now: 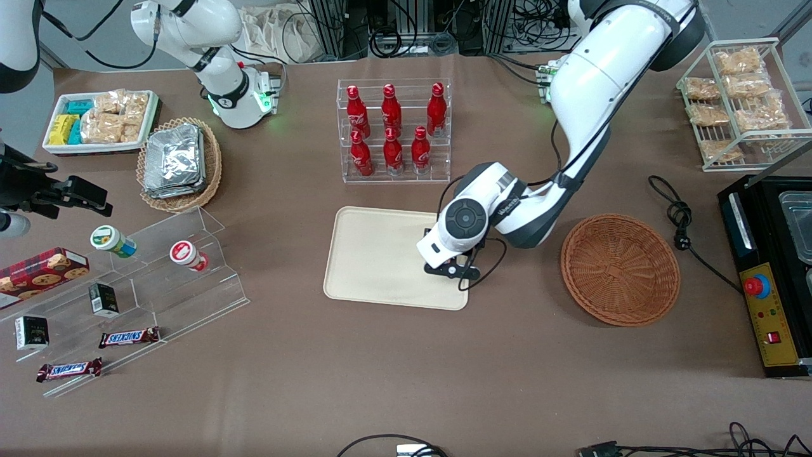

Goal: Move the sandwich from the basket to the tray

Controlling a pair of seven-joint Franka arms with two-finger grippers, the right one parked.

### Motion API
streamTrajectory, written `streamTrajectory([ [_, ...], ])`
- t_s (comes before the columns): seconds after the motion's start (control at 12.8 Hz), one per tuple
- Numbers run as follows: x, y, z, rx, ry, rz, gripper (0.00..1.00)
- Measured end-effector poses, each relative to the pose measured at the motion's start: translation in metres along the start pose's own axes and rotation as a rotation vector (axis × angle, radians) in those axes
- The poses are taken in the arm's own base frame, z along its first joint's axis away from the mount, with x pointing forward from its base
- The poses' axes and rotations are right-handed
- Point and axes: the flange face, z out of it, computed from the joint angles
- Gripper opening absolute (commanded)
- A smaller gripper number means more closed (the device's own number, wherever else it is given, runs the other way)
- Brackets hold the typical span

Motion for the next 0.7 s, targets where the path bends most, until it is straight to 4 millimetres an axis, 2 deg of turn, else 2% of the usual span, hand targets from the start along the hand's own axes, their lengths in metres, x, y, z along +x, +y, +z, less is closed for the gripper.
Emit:
streamTrajectory([
  [0.16, 0.006, -0.024, -0.054, 0.031, -0.010, -0.040, 1.00],
  [0.31, 0.001, -0.050, -0.121, 0.051, 0.017, -0.080, 1.00],
  [0.47, -0.018, -0.072, -0.187, 0.073, 0.056, -0.115, 1.00],
  [0.7, -0.042, -0.132, -0.258, 0.070, 0.064, -0.140, 1.00],
])
